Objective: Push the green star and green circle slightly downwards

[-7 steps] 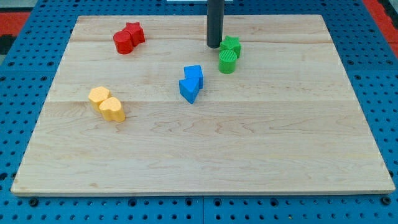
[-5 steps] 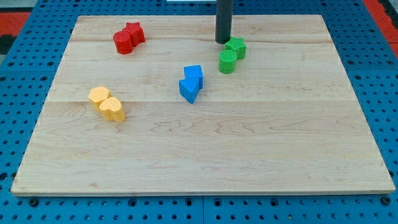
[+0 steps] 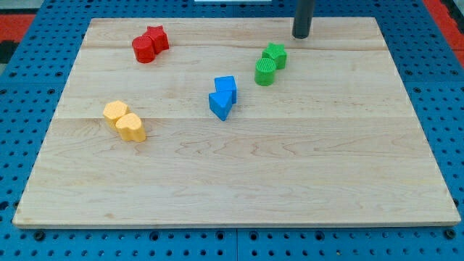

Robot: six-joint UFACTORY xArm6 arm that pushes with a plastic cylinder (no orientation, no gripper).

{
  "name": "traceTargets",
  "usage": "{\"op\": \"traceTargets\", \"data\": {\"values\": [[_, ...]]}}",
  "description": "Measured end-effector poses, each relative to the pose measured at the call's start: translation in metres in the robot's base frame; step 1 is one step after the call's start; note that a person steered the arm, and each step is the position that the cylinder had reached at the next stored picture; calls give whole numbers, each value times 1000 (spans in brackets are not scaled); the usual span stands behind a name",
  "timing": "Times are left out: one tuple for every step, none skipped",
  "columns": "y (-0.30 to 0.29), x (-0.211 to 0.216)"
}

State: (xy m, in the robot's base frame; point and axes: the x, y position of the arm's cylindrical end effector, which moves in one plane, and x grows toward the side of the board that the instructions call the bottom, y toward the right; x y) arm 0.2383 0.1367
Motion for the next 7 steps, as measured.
{"op": "traceTargets", "data": {"values": [[4, 8], [-8, 28], [-45, 39], [-57, 31], [-86, 32], [-99, 32], [-108, 49]]}}
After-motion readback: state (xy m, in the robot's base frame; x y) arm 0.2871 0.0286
